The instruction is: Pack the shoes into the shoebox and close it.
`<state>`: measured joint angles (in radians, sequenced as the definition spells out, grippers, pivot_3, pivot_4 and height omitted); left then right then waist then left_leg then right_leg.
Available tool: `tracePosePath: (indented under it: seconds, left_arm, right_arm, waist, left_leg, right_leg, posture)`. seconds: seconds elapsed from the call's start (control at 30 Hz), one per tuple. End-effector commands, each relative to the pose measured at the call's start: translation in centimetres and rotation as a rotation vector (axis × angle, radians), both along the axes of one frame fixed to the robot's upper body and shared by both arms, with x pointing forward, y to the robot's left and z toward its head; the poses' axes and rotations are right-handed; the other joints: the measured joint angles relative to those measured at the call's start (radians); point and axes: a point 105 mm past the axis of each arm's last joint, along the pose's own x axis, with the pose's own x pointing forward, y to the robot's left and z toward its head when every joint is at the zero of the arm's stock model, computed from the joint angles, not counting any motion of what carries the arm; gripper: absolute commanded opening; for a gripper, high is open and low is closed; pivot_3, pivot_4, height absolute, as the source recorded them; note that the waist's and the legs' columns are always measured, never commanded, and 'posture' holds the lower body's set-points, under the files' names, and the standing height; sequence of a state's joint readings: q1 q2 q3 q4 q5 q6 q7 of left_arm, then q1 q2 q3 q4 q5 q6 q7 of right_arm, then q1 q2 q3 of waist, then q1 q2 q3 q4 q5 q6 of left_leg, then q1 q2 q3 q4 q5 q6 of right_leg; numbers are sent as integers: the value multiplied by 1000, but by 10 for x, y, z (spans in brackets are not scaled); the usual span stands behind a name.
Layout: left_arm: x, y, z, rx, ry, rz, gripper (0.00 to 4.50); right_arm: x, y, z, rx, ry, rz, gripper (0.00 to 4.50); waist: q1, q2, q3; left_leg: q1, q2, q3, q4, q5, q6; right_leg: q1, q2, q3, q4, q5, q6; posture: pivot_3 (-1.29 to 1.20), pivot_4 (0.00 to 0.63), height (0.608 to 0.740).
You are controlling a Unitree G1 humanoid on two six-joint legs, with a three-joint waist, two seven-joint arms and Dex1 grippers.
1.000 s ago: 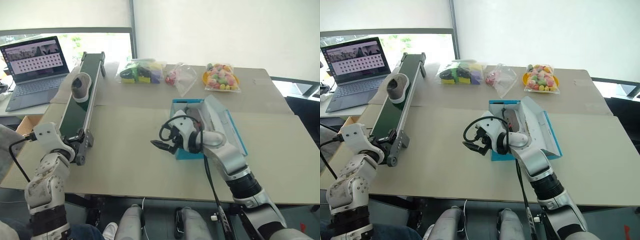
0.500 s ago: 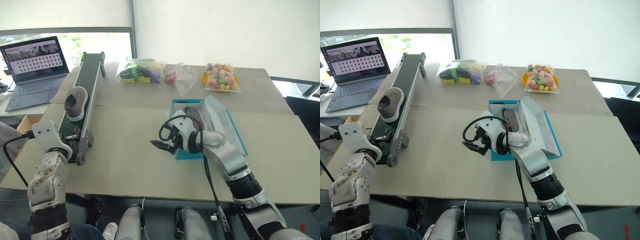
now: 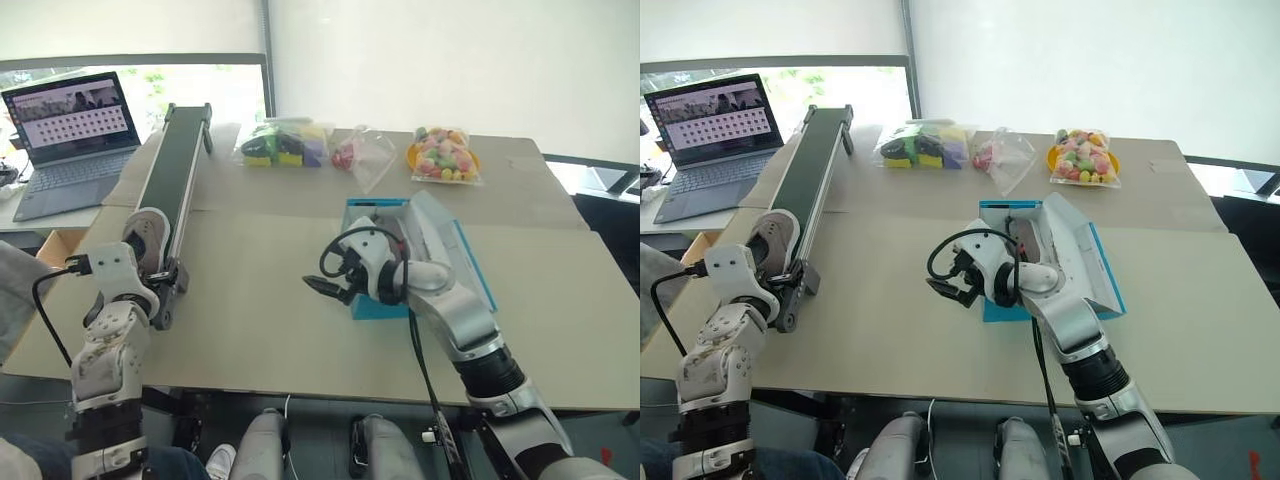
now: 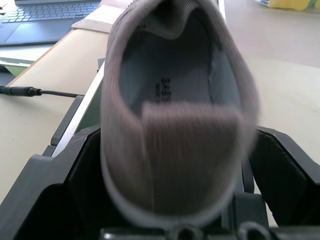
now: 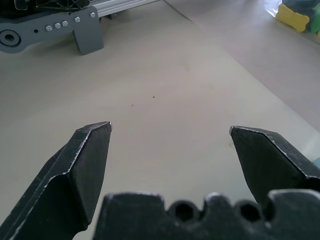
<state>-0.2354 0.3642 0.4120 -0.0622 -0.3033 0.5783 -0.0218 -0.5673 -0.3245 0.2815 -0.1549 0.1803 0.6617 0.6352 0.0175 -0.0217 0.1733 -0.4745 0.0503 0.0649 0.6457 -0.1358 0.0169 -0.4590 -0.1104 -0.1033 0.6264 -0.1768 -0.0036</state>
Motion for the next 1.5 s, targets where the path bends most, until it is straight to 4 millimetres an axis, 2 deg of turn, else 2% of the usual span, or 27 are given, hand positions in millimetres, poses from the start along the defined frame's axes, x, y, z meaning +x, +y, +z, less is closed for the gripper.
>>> tracePosePath:
  seconds: [0.03, 0.1, 0.13, 0.27, 0.37, 0.43, 0.53, 0.6, 0.67, 0.87, 1.1, 1.33, 1.5]
  left_arm:
    - [6, -8, 8, -62, -34, -16, 3290]
    - [7, -9, 11, -66, -44, -18, 2742]
    - [8, -10, 17, -73, -73, -22, 2646]
    - [11, -23, 47, -94, -228, -77, 2646]
    - [8, -49, 82, -202, -417, -205, 2646]
    - [5, -73, 92, -294, -461, -339, 2646]
    - [-9, -124, 96, -440, -442, -629, 2646]
    - [-19, -147, 96, -485, -418, -743, 2646]
    - [-24, -162, 94, -473, -381, -813, 2646]
    - [-21, -172, 90, -469, -348, -841, 2646]
    - [-21, -179, 89, -461, -336, -874, 2646]
    - [-21, -180, 87, -443, -328, -875, 2646]
    - [-20, -180, 85, -435, -318, -869, 2631]
  right_arm:
    - [0, 1, 31, 67, -71, 3, 4500]
    - [1, 1, 33, 74, -74, -1, 4500]
    - [1, 0, 35, 76, -76, -6, 4500]
    - [2, 0, 35, 77, -76, -13, 4500]
    - [5, 0, 35, 76, -78, -25, 4500]
    - [10, 0, 38, 124, -46, -60, 4500]
    - [17, 7, 60, 459, 229, -98, 4500]
    - [15, 15, 74, 670, 427, -53, 4500]
    - [9, 21, 85, 761, 520, 9, 4500]
    - [4, 27, 100, 806, 603, 44, 4500]
    - [5, 36, 87, 733, 618, -20, 4500]
    - [8, 39, 84, 762, 634, -74, 4500]
    - [12, 36, 84, 772, 631, -105, 3036]
  waist:
    - [4, 0, 0]
    - [8, 0, 0]
    - [9, 0, 0]
    - [12, 0, 0]
    - [12, -3, 0]
    - [8, -4, 1]
    - [-4, -4, 0]
    - [-9, -4, 0]
    - [-11, -4, 0]
    - [-8, -4, 1]
    - [-13, -4, 1]
    - [-13, -4, 1]
    - [-15, -4, 1]
  left_leg:
    - [0, 0, 0, 0, 0, 0]
    - [0, 0, 0, 0, 0, 0]
    - [1, 0, 0, 0, 0, 0]
    - [1, 0, 0, 0, 0, 0]
    - [-1, 0, 0, 0, 0, 0]
    - [-2, 0, 0, 0, 0, 0]
    - [-1, 0, 0, 1, 0, 0]
    - [0, 0, -1, 2, 0, 1]
    - [0, 1, -1, 2, 1, 1]
    - [0, 0, -1, 2, 0, 0]
    - [0, 1, -1, 2, 1, 1]
    - [-1, 0, -1, 2, 0, 1]
    - [-1, 1, -1, 2, 0, 1]
  right_leg:
    - [0, 0, 0, 0, 0, 0]
    - [1, 0, -1, 0, 0, 0]
    - [1, 0, -1, 1, 0, 0]
    - [1, 0, -1, 1, 0, 0]
    - [0, 0, -1, 0, 0, 0]
    - [0, 0, -1, 0, 3, 5]
    - [0, 0, -1, 0, 4, 7]
    - [0, 1, 0, 2, 5, 7]
    - [1, 2, 0, 3, 5, 7]
    - [1, 3, 0, 2, 4, 6]
    - [0, 4, 0, 2, 4, 6]
    - [0, 4, 0, 2, 4, 6]
    - [0, 4, 0, 1, 4, 6]
  posture:
    - [0, 150, 701]
    - [0, 150, 701]
    - [0, 150, 701]
    - [0, 150, 701]
    - [0, 150, 701]
    - [0, 150, 701]
    - [0, 150, 701]
    - [0, 150, 701]
    - [0, 150, 701]
    - [0, 150, 701]
    - [0, 150, 701]
    - [0, 150, 701]
    - [0, 150, 701]
